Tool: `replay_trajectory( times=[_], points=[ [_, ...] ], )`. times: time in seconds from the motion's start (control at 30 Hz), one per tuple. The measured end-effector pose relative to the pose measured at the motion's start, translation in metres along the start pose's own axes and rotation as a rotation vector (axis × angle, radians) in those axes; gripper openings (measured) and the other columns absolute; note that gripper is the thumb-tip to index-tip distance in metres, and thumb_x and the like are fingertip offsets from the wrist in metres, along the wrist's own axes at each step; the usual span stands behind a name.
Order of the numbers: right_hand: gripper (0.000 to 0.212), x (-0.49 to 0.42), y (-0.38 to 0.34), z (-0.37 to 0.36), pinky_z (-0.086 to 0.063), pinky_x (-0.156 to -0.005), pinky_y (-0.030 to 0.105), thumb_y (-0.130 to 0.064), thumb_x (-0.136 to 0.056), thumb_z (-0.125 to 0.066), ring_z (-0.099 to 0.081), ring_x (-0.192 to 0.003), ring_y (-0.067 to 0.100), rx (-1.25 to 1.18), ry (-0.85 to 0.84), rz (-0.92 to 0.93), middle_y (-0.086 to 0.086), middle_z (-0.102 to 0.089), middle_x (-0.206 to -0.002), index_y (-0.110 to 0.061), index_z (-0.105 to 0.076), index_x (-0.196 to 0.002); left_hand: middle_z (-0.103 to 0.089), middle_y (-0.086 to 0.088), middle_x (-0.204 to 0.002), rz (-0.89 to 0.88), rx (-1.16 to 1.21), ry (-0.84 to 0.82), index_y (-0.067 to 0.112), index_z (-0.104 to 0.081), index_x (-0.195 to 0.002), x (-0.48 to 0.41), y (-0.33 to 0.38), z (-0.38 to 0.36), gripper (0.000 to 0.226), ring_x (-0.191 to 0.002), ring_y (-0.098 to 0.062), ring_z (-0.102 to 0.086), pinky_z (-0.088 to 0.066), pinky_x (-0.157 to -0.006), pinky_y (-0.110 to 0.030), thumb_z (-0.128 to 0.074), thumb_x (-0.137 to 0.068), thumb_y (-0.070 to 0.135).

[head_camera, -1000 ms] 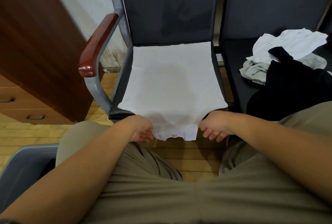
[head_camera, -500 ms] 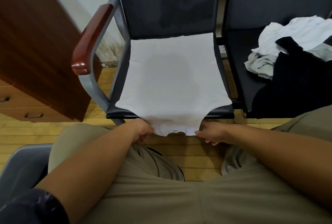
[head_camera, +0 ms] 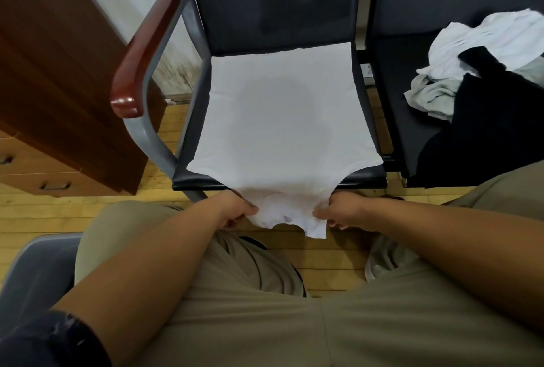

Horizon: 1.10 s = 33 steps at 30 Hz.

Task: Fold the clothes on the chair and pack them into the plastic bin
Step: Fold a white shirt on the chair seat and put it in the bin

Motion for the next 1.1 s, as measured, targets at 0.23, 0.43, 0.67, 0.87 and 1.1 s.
replay_trajectory(
  times=[0.23, 0.43, 0.67, 0.87, 1.1],
  points=[
    [0.028, 0.016, -0.005, -0.001, -0.059, -0.087, 0.038, -0.042, -0.105, -0.063, -0.073, -0.1, 0.023, -0.067, -0.023, -0.023, 0.005, -0.072, -0.115, -0.019, -0.067, -0.12, -0.062, -0.015, -0.095, 0.023, -0.052, -0.035, 0.011, -0.07, -0.113, 0.007, -0.003, -0.004, 0.028, -0.075, -0.025, -0.05, -0.042, -0.065, -0.035, -0.082, -0.092, 0.024],
    [0.021, 0.032, -0.009, 0.002, -0.061, -0.088, 0.042, -0.029, -0.1, -0.072, -0.075, -0.096, 0.025, -0.123, -0.011, -0.038, 0.007, -0.076, -0.11, -0.016, -0.07, -0.117, -0.06, -0.013, -0.075, 0.069, -0.148, 0.005, 0.002, -0.068, -0.103, 0.029, 0.001, -0.001, 0.027, -0.061, -0.025, -0.053, -0.045, -0.058, -0.032, -0.08, -0.094, 0.024],
    [0.024, 0.057, -0.027, 0.028, -0.05, -0.074, 0.032, -0.026, -0.089, -0.08, -0.062, -0.083, 0.022, -0.169, 0.161, -0.009, 0.007, -0.066, -0.092, -0.006, -0.071, -0.097, -0.071, -0.013, -0.097, -0.02, 0.028, 0.128, 0.001, -0.069, -0.115, 0.076, 0.028, 0.031, 0.045, -0.082, -0.027, -0.068, -0.058, -0.071, -0.035, -0.088, -0.084, 0.027],
    [0.029, 0.091, -0.083, 0.079, -0.053, -0.097, 0.03, -0.028, -0.095, -0.076, -0.066, -0.108, 0.022, -0.395, 0.328, 0.181, 0.007, -0.07, -0.121, -0.016, -0.069, -0.121, -0.071, -0.012, -0.124, -0.22, 0.389, 0.204, 0.007, -0.04, -0.158, 0.114, 0.079, 0.063, 0.087, -0.098, -0.021, -0.073, -0.06, -0.081, -0.034, -0.087, -0.088, 0.03],
    [0.037, 0.069, -0.129, 0.135, -0.062, -0.089, 0.044, -0.031, -0.089, -0.075, -0.074, -0.093, 0.033, -0.421, 0.52, 0.251, 0.018, -0.074, -0.098, 0.005, -0.065, -0.092, -0.067, -0.011, -0.129, -0.381, 0.666, 0.283, 0.004, -0.042, -0.157, 0.1, 0.131, 0.081, 0.08, -0.111, -0.027, -0.07, -0.061, -0.094, -0.04, -0.084, -0.092, 0.026]
  ],
)
Point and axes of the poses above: each hand's wrist, its own x-axis away from the middle knuckle, its own z-axis out of the back of the hand, y = z × x, the point moved 7 cm from there along -x, towards the middle knuckle
